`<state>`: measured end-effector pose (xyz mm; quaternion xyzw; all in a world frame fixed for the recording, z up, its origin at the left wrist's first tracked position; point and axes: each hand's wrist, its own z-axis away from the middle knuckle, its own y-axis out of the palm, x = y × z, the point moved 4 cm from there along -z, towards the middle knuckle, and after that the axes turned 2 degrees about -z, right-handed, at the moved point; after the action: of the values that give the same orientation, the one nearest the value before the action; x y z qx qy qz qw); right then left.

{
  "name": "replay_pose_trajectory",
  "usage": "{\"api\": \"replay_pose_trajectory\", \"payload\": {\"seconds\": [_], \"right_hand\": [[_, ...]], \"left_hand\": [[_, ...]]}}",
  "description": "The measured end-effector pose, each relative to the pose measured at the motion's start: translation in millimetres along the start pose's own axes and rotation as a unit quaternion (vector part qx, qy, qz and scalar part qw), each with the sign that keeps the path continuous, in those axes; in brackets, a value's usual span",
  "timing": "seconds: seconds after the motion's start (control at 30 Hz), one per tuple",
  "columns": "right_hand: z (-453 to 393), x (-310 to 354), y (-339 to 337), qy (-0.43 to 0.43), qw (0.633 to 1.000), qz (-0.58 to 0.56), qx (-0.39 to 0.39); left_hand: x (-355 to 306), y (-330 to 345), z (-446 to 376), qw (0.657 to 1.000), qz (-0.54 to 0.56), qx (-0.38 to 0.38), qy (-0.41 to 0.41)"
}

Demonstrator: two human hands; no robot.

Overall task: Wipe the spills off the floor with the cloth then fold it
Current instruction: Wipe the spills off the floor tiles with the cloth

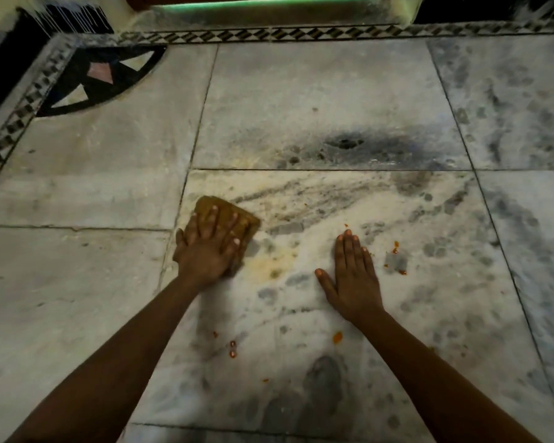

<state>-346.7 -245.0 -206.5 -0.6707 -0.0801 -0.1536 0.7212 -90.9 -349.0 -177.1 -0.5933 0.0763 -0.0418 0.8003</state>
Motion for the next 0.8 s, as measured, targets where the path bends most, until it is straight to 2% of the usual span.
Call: {"api": "replay_pose_trajectory", "payload": {"seconds": [0.07,0.13,0.27,0.37,0.43,0.53,0.67,0.73,0.8], "right_hand": [[4.6,-0.6,0.4,-0.003,1.0,0.005,0.001],[7.6,0.1,-0.4,-0.007,1.0,0.007,0.007],[9.7,3.4,-7.1,-0.004,1.0,0.016,0.025],[14.4,3.3,-11.1,-0.003,0.999,0.022,0.043],[19.7,-0.9,-11.0,-0.013,0.998,0.033,0.049],[28.9,-7.3,-10.6,-0.024,0.997,0.048,0.06],[37.1,-13.1,-15.5,-0.021,0.997,0.048,0.064],[34.7,-12.2,-19.3,-0.027,0.996,0.051,0.061],[30.5,-8.6,-19.2,-0.043,0.996,0.046,0.06]], "left_hand": [[-9.9,-7.4,-18.7,0.999,0.033,0.019,-0.034],[-33.4,-8.8,-26.5,0.998,0.037,0.047,-0.02],[-68.2,6.3,10.2,0.993,-0.009,0.042,0.109],[-49.4,15.9,50.2,0.979,-0.018,-0.006,0.201],[-21.3,13.2,52.1,0.983,-0.028,-0.021,0.18],[12.4,8.8,20.6,0.998,-0.018,-0.017,0.059],[-19.8,1.5,-9.5,0.999,0.02,0.031,0.008],[-46.4,7.2,-7.8,0.998,0.018,0.052,0.03],[-67.9,14.1,9.4,0.994,0.0,0.039,0.098]]}}
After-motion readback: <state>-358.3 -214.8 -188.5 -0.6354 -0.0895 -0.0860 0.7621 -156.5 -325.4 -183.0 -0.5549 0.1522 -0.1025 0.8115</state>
